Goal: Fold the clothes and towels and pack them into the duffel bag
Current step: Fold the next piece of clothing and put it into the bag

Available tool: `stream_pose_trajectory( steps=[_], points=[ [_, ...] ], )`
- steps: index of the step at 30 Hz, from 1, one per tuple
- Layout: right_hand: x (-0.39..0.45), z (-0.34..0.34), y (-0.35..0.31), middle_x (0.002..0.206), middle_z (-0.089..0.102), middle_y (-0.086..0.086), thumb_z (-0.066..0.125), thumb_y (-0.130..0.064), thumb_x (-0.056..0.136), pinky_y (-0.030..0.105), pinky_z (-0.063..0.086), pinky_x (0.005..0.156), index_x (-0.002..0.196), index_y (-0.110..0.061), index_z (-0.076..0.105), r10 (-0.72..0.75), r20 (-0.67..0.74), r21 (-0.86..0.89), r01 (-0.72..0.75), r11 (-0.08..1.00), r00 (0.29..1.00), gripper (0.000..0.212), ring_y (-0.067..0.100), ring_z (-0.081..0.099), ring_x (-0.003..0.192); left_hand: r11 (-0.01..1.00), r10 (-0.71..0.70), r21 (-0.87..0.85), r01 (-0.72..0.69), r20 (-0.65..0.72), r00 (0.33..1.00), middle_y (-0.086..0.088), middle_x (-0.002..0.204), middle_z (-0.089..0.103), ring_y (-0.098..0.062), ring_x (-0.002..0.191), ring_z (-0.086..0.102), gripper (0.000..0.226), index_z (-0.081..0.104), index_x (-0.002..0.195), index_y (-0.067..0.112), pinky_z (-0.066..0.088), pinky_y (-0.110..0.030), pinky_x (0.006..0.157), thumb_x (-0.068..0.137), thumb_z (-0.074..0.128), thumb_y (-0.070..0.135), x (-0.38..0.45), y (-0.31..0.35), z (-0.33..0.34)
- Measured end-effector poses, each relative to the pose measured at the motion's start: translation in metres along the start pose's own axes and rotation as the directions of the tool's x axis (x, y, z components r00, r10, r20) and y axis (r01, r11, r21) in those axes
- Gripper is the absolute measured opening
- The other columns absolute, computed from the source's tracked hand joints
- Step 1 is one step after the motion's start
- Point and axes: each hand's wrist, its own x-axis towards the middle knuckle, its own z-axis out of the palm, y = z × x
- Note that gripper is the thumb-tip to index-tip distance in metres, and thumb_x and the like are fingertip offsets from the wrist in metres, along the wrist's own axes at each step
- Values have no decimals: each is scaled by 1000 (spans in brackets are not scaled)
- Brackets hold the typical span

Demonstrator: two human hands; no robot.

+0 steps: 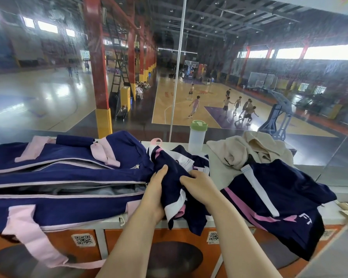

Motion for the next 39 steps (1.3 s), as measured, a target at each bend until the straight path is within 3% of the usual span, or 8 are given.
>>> stream_pose_trajectory(
  steps=[6, 12, 15, 20, 27, 34, 37, 39],
  points=[
    [7, 3, 5, 74, 49, -2, 55, -35, 71, 26, 36, 59, 74, -21, 45, 84, -8, 5, -84, 996, 996, 18, 14, 45, 63, 986, 140, 99, -132, -81, 987, -14, 107, 72, -34, 98, 70, 36, 59, 126, 23, 57, -46, 82, 91, 63, 16, 7, -6, -2],
    [10, 9, 10, 117, 61, -5, 72, -70, 56, 35, 55, 85, 135, -18, 41, 123, -51, 184, -111, 977, 991, 99, 14, 63, 99, 976, 206, 79, -203, -31, 978, -15, 111, 71, -33, 98, 70, 42, 58, 128, 25, 58, -43, 76, 90, 61, 6, 3, -6, -3],
    [7, 5, 5, 105, 60, -8, 75, -55, 71, 29, 54, 77, 119, -21, 41, 95, -28, 293, -83, 953, 995, 68, 11, 62, 92, 966, 242, 94, -240, -8, 970, -15, 111, 71, -33, 96, 71, 42, 57, 129, 24, 58, -39, 69, 90, 61, 5, -3, 1, 2],
    [1, 3, -8, 124, 61, -4, 77, -58, 67, 37, 54, 92, 139, -26, 41, 27, 51, 437, -47, 898, 998, 87, 14, 65, 103, 943, 304, 124, -309, 63, 951, -14, 112, 71, -33, 98, 70, 40, 58, 127, 24, 58, -42, 74, 91, 60, 7, -20, 25, 15],
    [-4, 13, -28, 114, 69, 2, 76, -35, 78, 36, 58, 86, 132, -21, 51, -114, -7, 583, 97, 807, 993, 61, 17, 71, 96, 873, 409, 249, -418, 91, 908, -4, 111, 72, -26, 99, 70, 40, 57, 127, 29, 57, -39, 77, 92, 60, 10, -36, 46, 17],
    [-1, 42, -40, 106, 64, -12, 63, -12, 86, 16, 54, 71, 121, -25, 55, -231, -158, 383, 275, 882, 960, 38, 3, 64, 92, 623, 476, 673, -400, 80, 876, 11, 109, 70, -7, 97, 68, 36, 52, 128, 37, 54, -27, 83, 95, 55, 22, -51, 63, -7],
    [2, 55, -47, 110, 64, -11, 61, -11, 85, 33, 56, 85, 122, -34, 56, -251, -144, 332, 286, 899, 957, 44, 10, 63, 100, 550, 451, 767, -332, 62, 890, 20, 107, 65, 3, 93, 63, 24, 51, 119, 40, 49, -19, 77, 98, 52, 28, -68, 83, -28],
    [3, 63, -54, 108, 64, -13, 60, -10, 84, 38, 54, 89, 116, -39, 57, -265, -145, 300, 298, 906, 953, 43, 10, 62, 100, 330, 527, 901, -282, 72, 847, 19, 114, 59, 4, 99, 57, 28, 48, 124, 39, 45, -22, 84, 98, 52, 29, -78, 104, -49]
  ],
)
